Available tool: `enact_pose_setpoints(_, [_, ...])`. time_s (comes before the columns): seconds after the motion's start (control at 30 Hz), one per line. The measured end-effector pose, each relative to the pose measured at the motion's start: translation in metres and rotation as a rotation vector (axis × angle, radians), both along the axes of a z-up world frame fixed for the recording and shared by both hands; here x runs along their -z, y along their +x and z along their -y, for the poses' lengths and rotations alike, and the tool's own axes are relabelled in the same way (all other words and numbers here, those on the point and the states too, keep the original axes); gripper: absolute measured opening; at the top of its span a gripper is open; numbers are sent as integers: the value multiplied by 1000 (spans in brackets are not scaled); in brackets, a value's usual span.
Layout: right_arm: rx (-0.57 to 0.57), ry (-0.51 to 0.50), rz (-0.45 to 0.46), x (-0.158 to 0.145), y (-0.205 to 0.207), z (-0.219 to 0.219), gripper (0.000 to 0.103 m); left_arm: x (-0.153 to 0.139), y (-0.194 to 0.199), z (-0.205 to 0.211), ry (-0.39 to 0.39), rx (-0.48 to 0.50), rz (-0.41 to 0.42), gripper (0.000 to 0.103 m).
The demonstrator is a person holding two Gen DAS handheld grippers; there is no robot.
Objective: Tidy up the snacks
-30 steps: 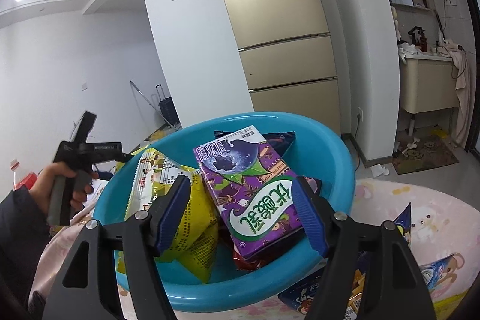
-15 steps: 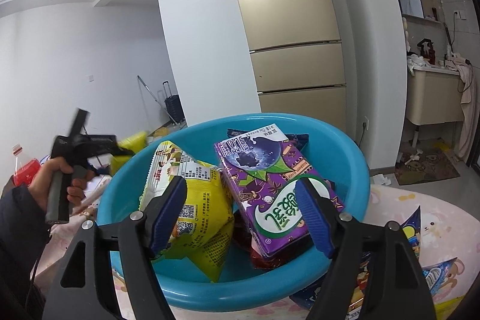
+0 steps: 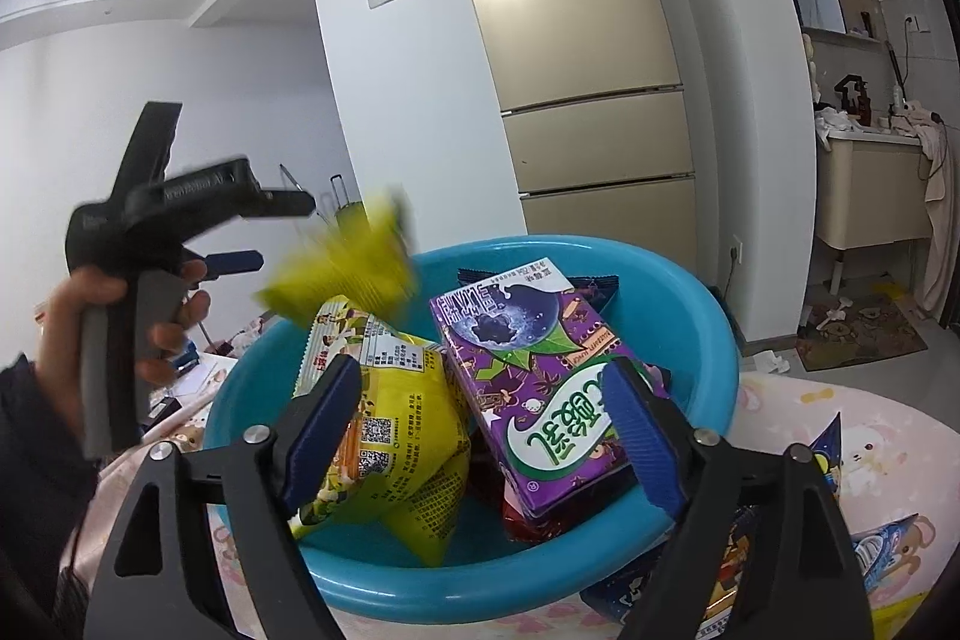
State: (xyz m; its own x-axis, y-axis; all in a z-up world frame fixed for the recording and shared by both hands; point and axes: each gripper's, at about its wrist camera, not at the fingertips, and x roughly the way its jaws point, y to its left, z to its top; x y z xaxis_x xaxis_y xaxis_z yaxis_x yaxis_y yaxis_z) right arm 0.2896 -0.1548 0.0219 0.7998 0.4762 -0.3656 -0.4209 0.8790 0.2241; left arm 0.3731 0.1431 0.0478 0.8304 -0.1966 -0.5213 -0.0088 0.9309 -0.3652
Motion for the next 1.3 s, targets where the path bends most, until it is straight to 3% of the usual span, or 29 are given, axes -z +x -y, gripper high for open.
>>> enact_pose_setpoints(0.1, [2, 13, -3, 0, 2, 2, 83, -10, -16, -5, -75, 62, 42, 103])
enact_pose_setpoints(0.3, [14, 37, 1, -8, 0, 8, 86, -54, -80, 23, -47, 61, 161, 103])
enact_pose_setpoints(0.37, [24, 56, 11, -21, -5, 15, 89, -65, -108, 29, -25, 79, 195, 103])
enact_pose_setpoints(0.47, [7, 122, 48, -51, -20, 30, 102, -80, -149, 52, 32, 104, 226, 103])
enact_pose_setpoints(0.6, [6, 145, 95, -88, -51, 52, 103, -85, -202, 84, 93, 135, 222, 103])
enact_pose_setpoints(0.7, [43, 113, 131, -107, -81, 70, 103, -77, -230, 104, 102, 171, 221, 103])
enact_pose_setpoints(0.8, [22, 106, 137, -107, -113, 90, 103, -59, -241, 127, 133, 206, 214, 103])
enact_pose_setpoints(0.93, [17, 62, 155, -79, -151, 106, 103, -19, -239, 154, 199, 248, 150, 103])
enact_pose_setpoints(1.07, [5, 67, 142, -44, -164, 118, 103, 21, -234, 174, 283, 284, 104, 103])
enact_pose_setpoints(1.17, [12, 100, 163, -19, -166, 125, 103, 43, -229, 178, 335, 239, 84, 103])
enact_pose_setpoints(1.23, [18, 74, 107, -10, -156, 122, 103, 50, -227, 175, 337, 216, 80, 103])
enact_pose_setpoints(1.3, [20, 40, 87, -5, -152, 117, 103, 59, -224, 170, 284, 250, 66, 103])
